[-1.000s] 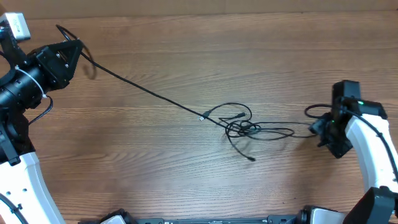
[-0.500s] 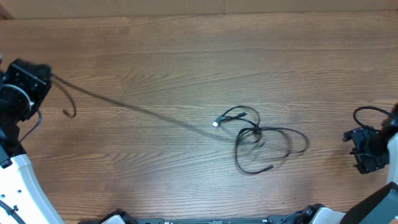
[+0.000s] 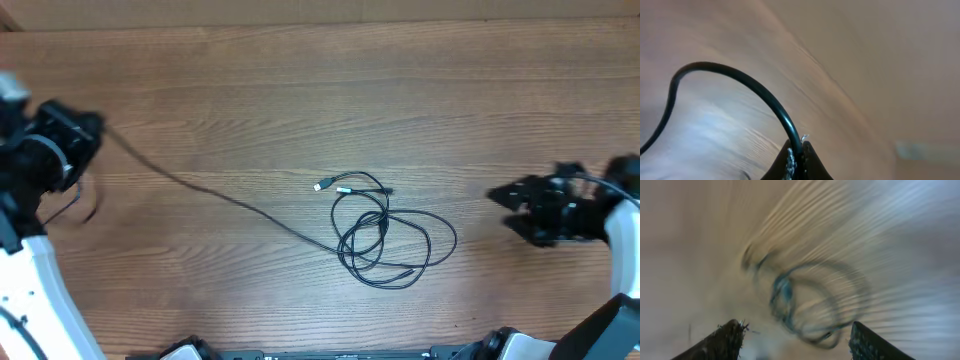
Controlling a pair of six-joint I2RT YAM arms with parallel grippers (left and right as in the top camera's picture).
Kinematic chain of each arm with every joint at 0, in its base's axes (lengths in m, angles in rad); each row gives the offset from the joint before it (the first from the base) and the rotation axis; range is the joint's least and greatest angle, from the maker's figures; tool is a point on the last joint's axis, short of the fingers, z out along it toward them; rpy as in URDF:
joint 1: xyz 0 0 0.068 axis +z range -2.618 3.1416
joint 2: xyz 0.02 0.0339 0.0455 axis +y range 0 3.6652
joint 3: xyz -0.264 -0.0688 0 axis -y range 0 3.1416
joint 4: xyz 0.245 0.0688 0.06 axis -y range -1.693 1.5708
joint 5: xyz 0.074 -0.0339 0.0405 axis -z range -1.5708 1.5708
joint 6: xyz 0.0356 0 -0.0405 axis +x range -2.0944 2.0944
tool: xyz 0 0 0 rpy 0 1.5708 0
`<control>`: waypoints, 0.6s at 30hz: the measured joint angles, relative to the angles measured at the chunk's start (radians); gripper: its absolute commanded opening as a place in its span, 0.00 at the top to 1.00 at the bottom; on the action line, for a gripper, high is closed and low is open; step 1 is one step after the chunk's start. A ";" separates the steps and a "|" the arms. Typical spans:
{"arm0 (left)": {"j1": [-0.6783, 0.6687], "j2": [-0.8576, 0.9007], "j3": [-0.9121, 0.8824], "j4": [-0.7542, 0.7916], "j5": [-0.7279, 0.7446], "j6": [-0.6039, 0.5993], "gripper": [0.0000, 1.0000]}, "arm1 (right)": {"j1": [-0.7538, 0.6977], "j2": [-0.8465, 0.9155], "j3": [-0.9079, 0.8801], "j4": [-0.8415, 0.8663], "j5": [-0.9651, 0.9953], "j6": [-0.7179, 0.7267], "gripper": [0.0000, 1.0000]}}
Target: Untangle cables
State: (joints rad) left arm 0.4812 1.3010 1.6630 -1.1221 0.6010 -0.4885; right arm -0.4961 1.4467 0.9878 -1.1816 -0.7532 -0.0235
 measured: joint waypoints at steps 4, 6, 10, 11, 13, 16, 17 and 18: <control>-0.096 0.063 -0.001 0.019 0.232 0.134 0.96 | 0.211 0.000 0.000 0.002 -0.108 -0.151 0.26; -0.133 0.086 -0.005 0.057 0.342 0.177 0.96 | 0.323 0.000 -0.001 0.068 -0.135 -0.195 0.14; -0.153 0.089 -0.009 0.230 0.523 0.191 0.96 | 0.506 0.000 -0.004 0.204 -0.163 -0.243 0.00; -0.153 0.086 -0.009 0.288 0.557 0.172 0.96 | 0.551 0.000 -0.004 0.232 -0.167 -0.246 0.00; -0.153 0.080 -0.009 0.398 0.615 0.116 0.96 | 0.642 0.000 -0.005 0.277 -0.174 -0.242 0.00; -0.153 0.063 -0.009 0.544 0.679 0.005 0.96 | 0.764 0.000 -0.009 0.376 -0.166 -0.212 0.00; -0.153 0.056 -0.009 0.579 0.693 -0.031 0.96 | 0.799 -0.001 -0.012 0.425 -0.146 -0.189 0.00; -0.153 0.046 -0.009 0.610 0.706 -0.068 0.96 | 0.843 -0.001 -0.012 0.486 -0.116 -0.155 0.00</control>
State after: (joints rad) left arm 0.3286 1.3468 1.6539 -0.5117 1.3075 -0.5568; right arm 0.3470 1.4456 0.9756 -0.6956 -0.8696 -0.1787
